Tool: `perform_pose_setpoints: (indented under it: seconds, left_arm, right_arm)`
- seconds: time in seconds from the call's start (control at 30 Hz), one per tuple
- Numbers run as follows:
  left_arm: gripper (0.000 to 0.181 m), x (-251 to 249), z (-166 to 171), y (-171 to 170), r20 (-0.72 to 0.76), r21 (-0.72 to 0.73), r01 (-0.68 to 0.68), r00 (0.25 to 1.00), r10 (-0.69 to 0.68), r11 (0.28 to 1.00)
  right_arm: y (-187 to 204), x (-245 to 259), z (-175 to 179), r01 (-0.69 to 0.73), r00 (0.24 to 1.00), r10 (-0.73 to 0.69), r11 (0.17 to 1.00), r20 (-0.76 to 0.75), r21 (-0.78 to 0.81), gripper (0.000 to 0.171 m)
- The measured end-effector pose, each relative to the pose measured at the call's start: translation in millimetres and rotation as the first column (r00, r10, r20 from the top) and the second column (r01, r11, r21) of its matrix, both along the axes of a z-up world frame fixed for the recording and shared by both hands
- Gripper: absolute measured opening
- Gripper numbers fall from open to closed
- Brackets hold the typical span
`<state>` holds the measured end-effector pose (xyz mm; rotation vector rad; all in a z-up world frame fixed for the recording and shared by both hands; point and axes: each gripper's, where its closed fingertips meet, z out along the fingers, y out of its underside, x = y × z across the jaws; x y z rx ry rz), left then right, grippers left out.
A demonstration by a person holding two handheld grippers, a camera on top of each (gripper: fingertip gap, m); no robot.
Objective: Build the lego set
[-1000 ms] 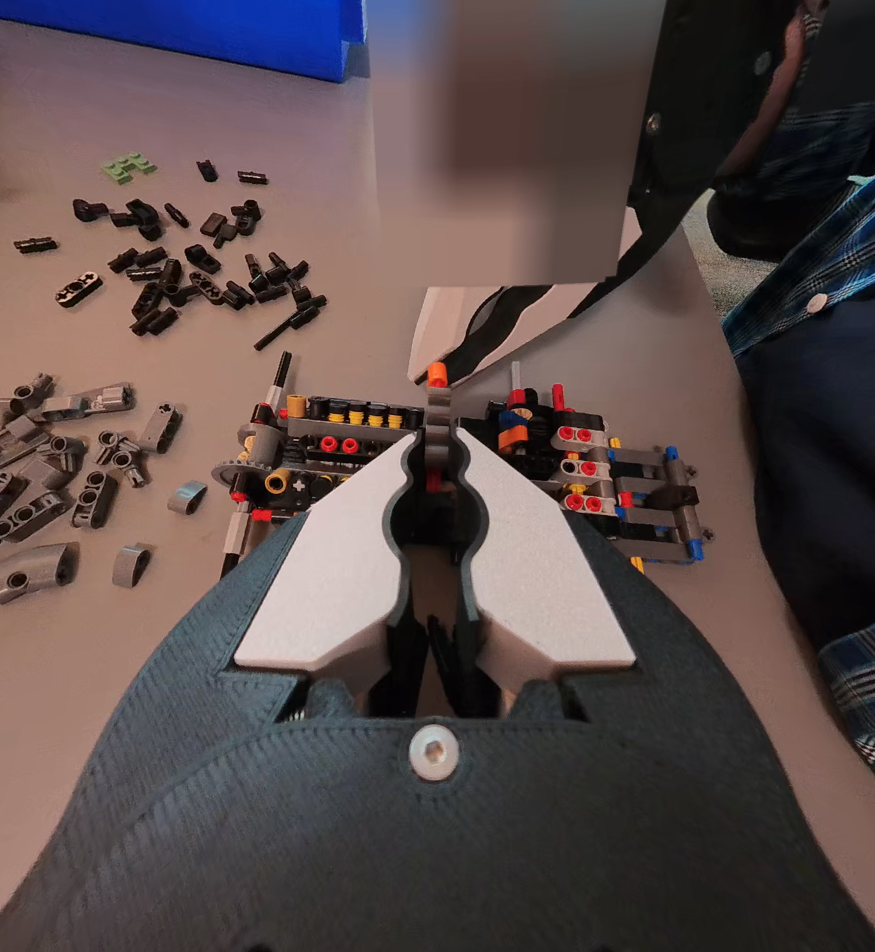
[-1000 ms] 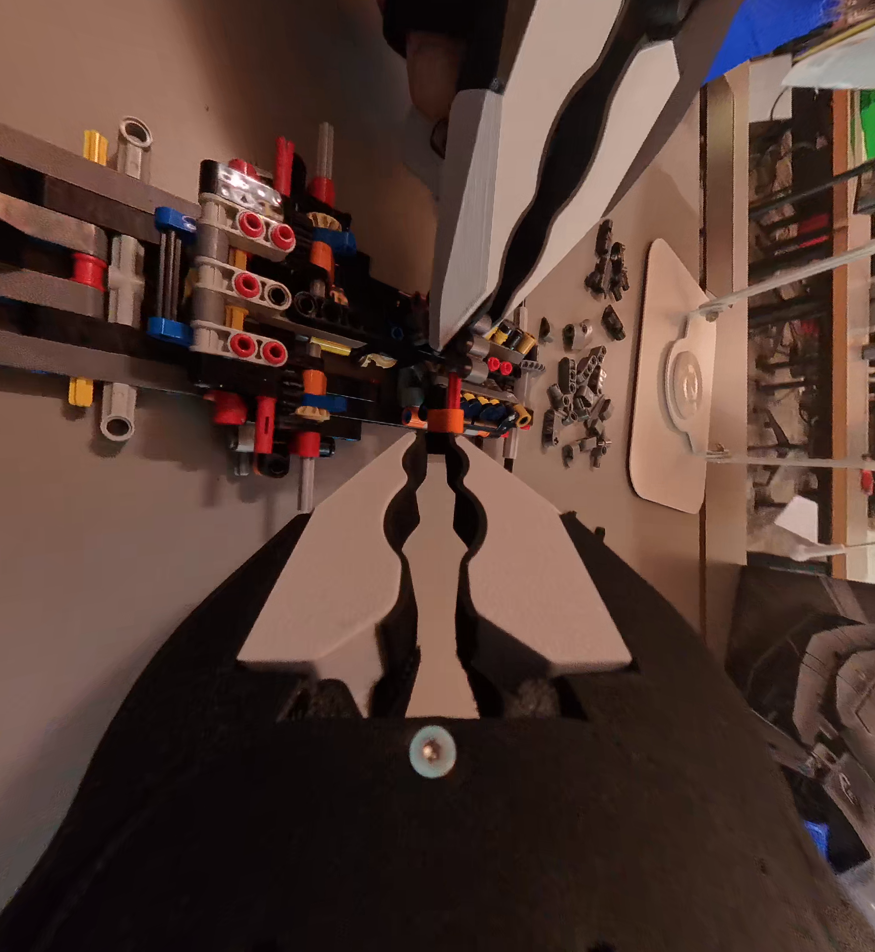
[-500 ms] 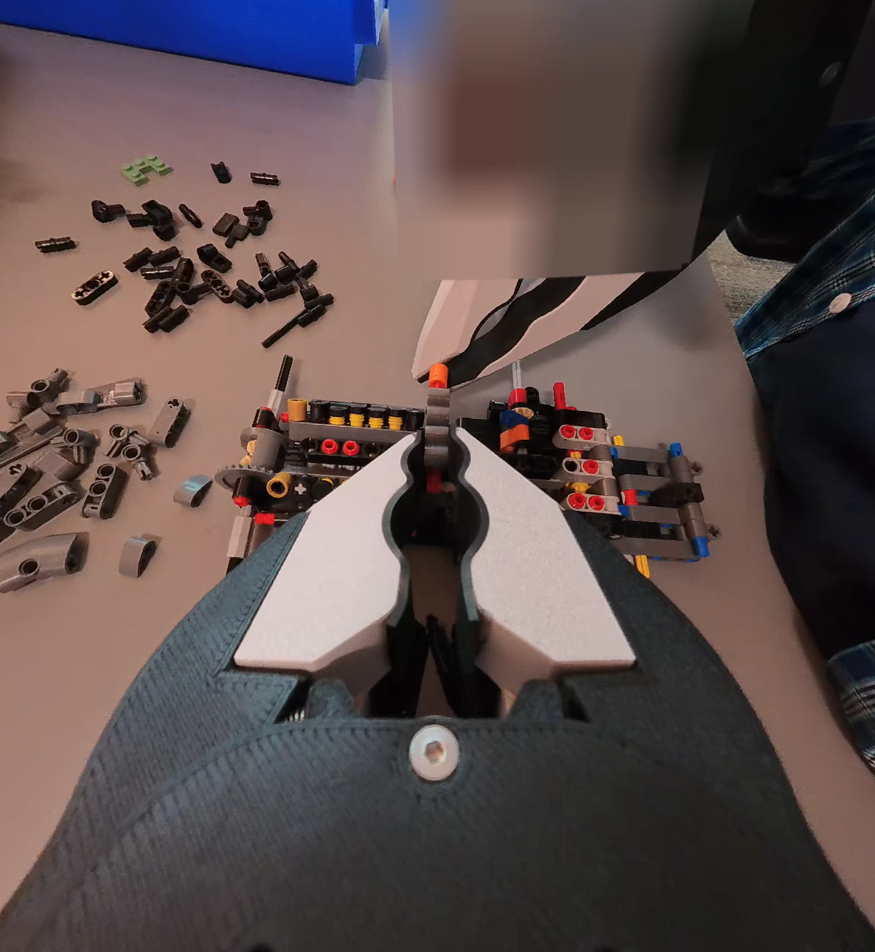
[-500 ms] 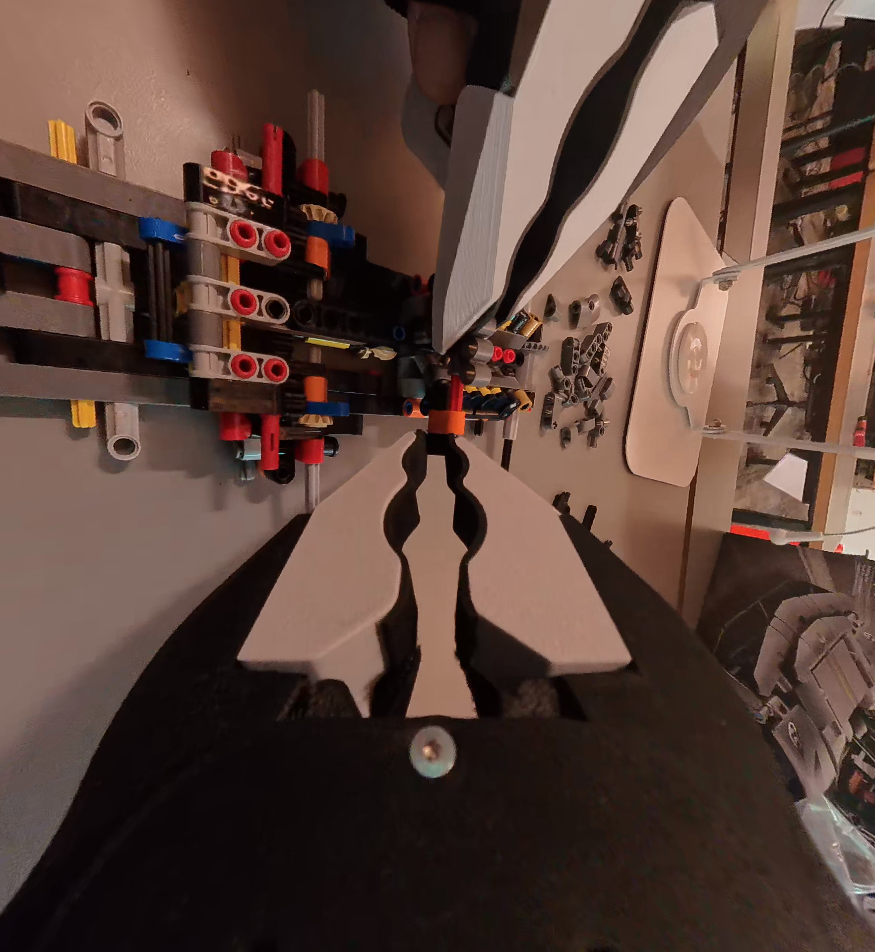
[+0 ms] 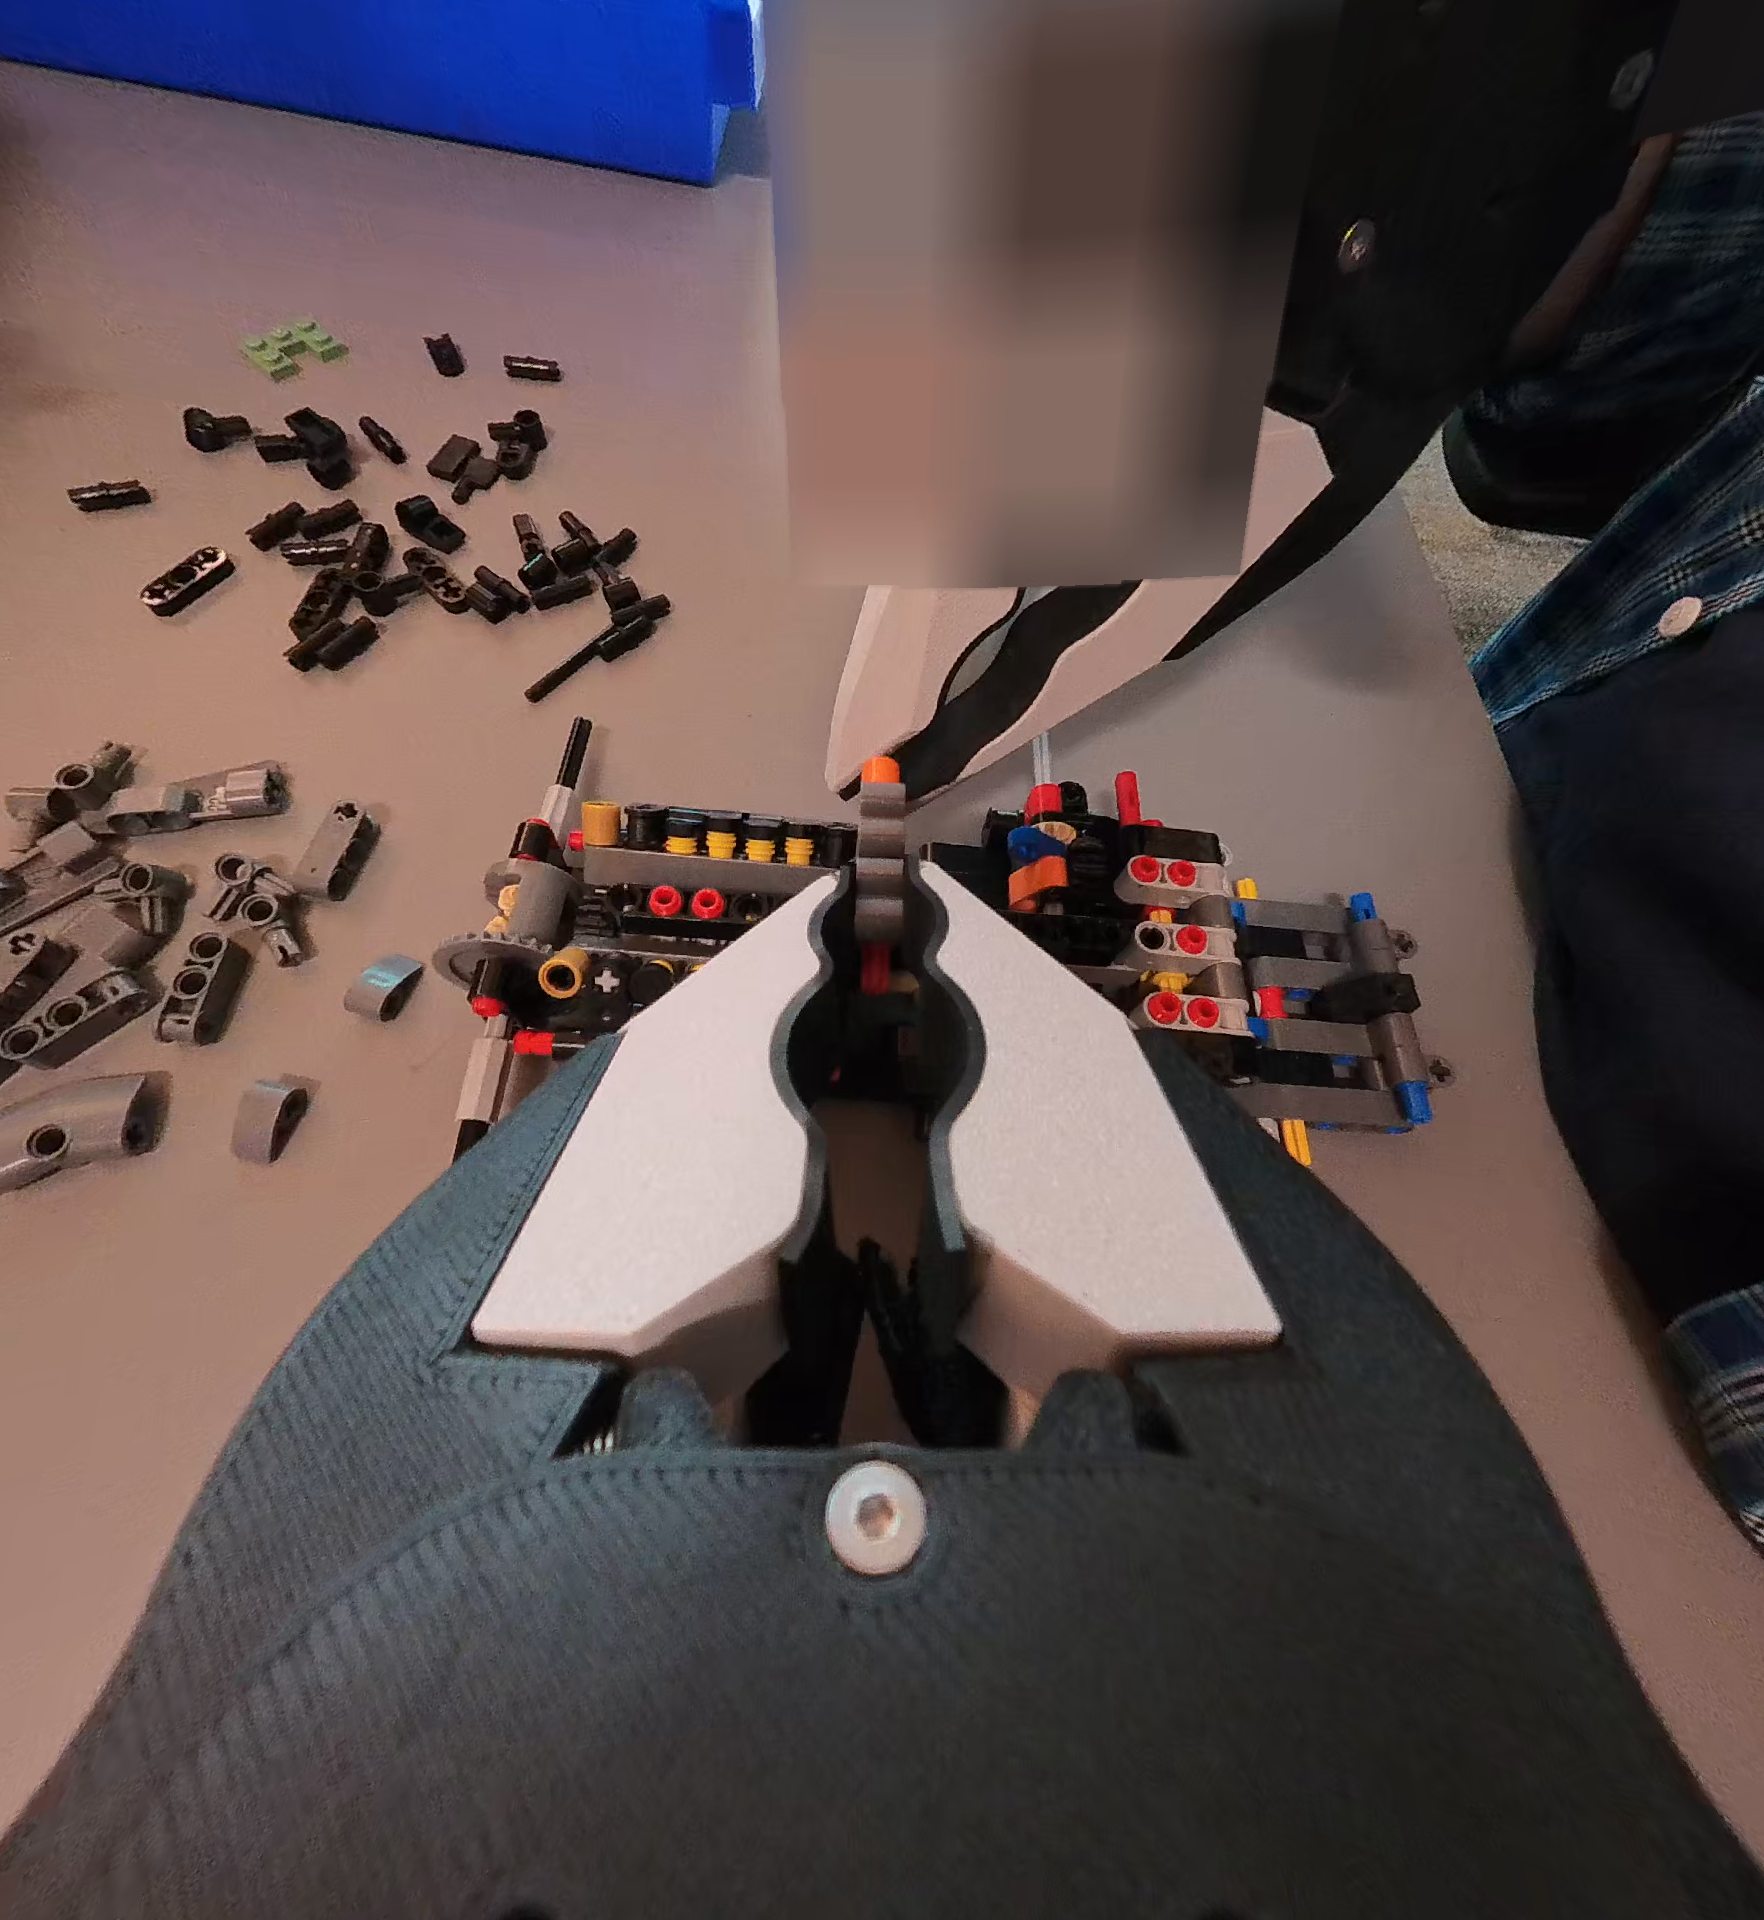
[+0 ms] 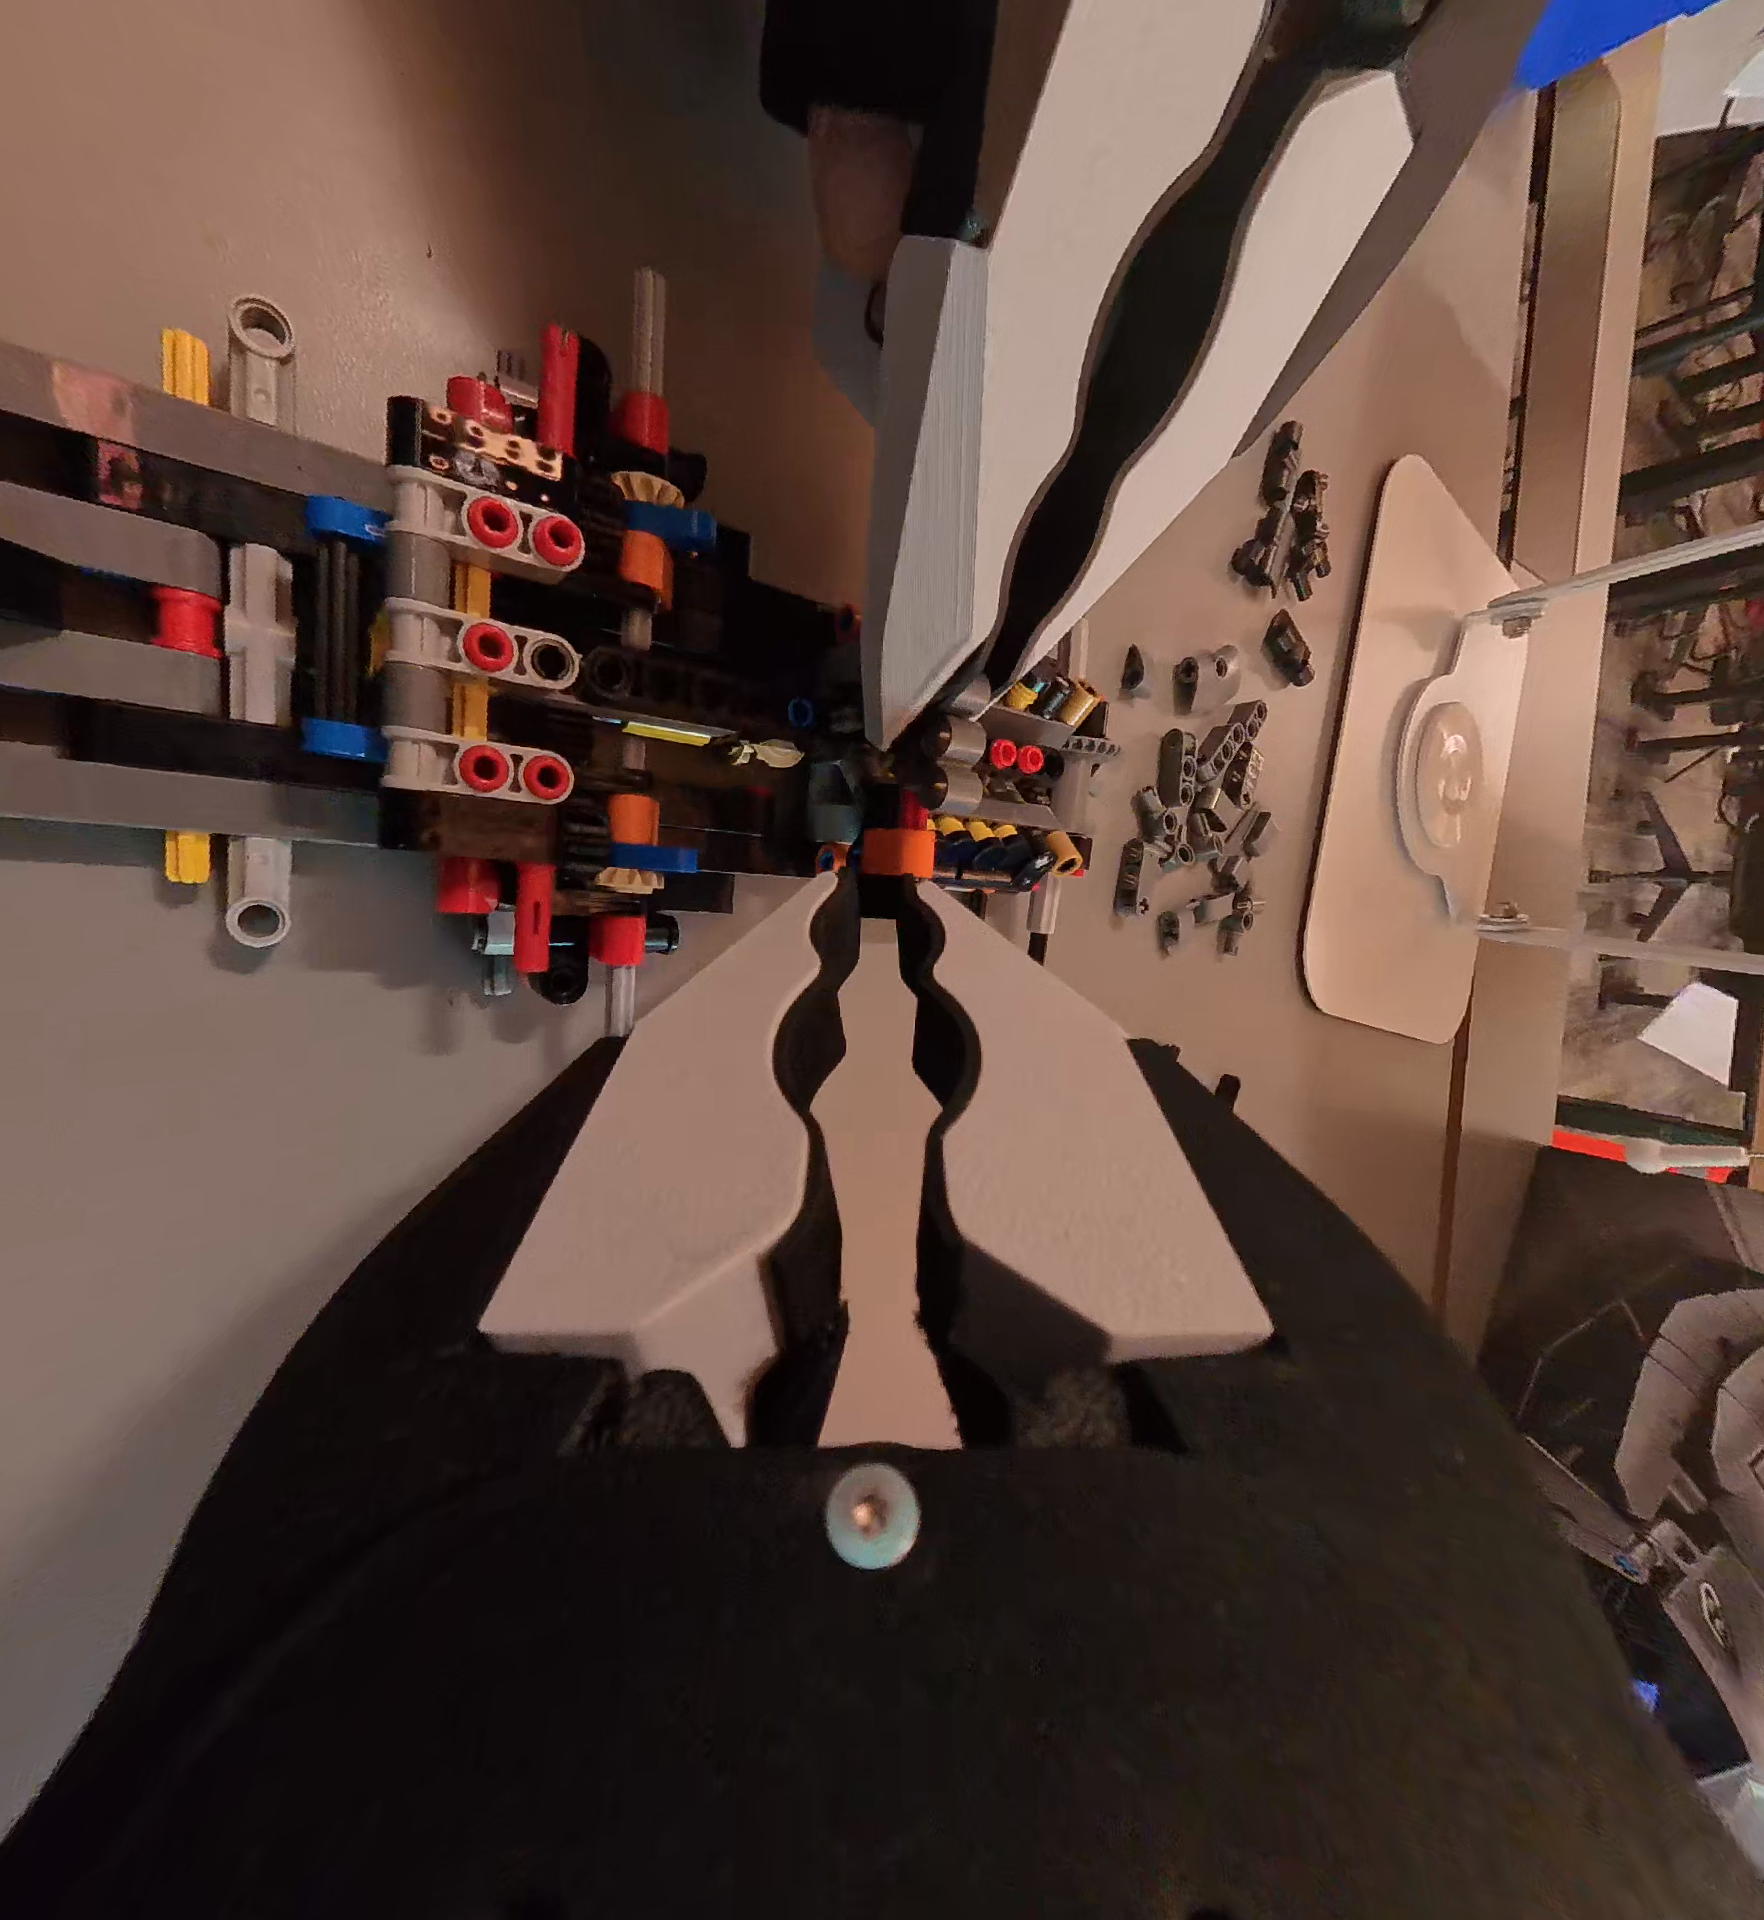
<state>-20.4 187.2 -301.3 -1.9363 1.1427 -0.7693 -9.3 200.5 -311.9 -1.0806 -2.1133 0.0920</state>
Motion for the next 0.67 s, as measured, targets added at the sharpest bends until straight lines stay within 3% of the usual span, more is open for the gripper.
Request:
perform_pose_setpoints:
  seconds: [0.03,0.43,0.67]
  left_arm:
    - [0.007,0.0,0.0,-0.1,0.002,0.000,0.001,1.000,-0.001,1.000]
    - [0.008,4.7,1.5,0.5,0.016,-0.012,-0.009,1.000,0.010,1.000]
    - [0.012,-3.0,8.4,-2.5,0.016,0.000,-0.035,0.999,0.035,0.999]
  right_arm:
    - [0.0,0.0,0.2,0.003,1.000,-0.003,1.000,0.003,-0.003,0.004]
    - [2.5,11.5,8.7,0.080,0.992,-0.103,0.959,-0.070,-0.271,0.018]
    - [-1.5,8.9,14.0,0.063,0.977,-0.155,0.862,-0.143,-0.503,0.000]
